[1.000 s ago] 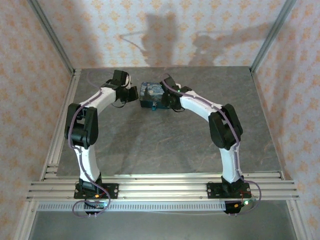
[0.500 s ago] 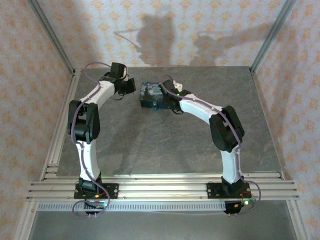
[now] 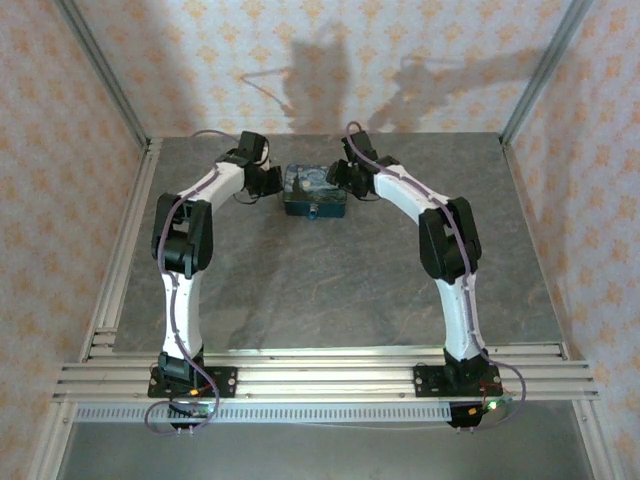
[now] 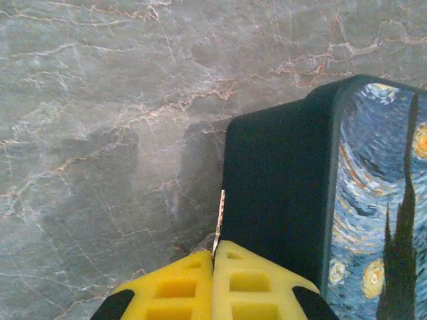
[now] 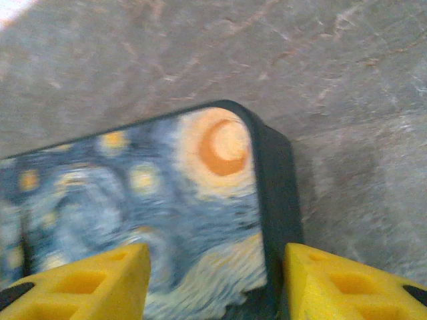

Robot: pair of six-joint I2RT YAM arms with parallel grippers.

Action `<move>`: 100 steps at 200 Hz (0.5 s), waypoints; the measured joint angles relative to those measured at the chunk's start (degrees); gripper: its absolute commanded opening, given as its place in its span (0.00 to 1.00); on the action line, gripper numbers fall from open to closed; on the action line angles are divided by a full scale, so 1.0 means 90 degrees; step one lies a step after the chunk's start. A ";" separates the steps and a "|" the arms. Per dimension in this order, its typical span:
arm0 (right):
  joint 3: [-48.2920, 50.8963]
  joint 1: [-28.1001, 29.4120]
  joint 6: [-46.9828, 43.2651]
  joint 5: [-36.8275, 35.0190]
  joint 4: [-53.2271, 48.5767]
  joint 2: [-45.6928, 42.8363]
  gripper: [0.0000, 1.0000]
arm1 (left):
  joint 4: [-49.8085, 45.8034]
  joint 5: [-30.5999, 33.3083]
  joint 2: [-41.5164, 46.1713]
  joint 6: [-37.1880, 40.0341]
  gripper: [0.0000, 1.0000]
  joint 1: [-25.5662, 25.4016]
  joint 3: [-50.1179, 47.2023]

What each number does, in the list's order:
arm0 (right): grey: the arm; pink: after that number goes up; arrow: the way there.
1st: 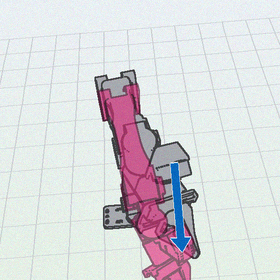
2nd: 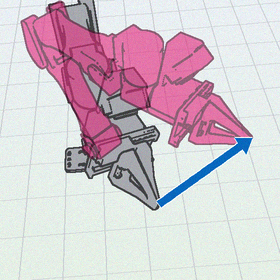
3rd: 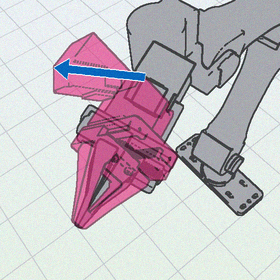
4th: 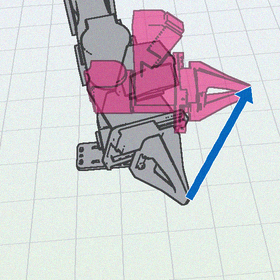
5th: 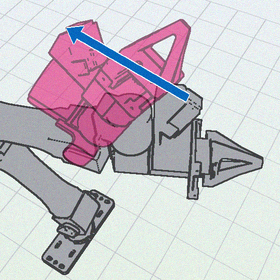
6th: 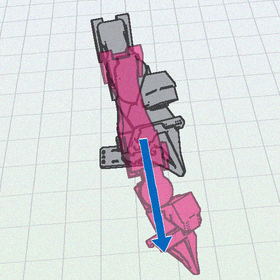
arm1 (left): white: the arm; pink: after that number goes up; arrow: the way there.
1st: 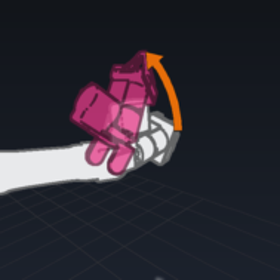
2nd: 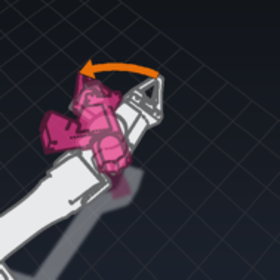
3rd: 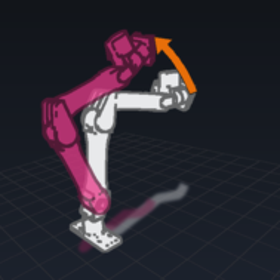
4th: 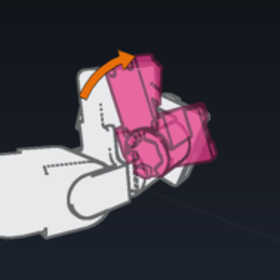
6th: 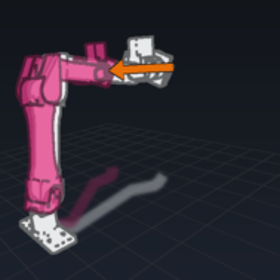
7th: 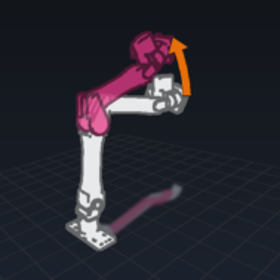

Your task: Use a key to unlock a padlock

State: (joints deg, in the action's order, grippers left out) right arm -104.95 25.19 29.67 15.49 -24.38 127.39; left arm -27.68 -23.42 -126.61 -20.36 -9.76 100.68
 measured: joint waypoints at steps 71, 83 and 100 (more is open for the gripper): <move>0.2166 -0.0194 -0.0019 0.0308 0.0512 -0.1411 0.51 | 0.0226 0.0146 0.0981 -0.0053 0.00 -0.0699 -0.1457; 0.2652 -0.0192 0.0027 0.0306 0.0537 -0.1783 0.53 | 0.0325 0.0160 0.1265 -0.0114 0.00 -0.0874 -0.1877; 0.3186 -0.0163 0.0092 0.0282 0.0508 -0.2222 0.57 | 0.0483 0.0158 0.1656 -0.0233 0.00 -0.1093 -0.2436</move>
State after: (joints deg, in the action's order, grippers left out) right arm -76.27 23.73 30.50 18.02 -19.81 107.39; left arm -23.33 -22.00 -111.70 -22.46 -19.59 78.76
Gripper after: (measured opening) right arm 0.543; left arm 0.049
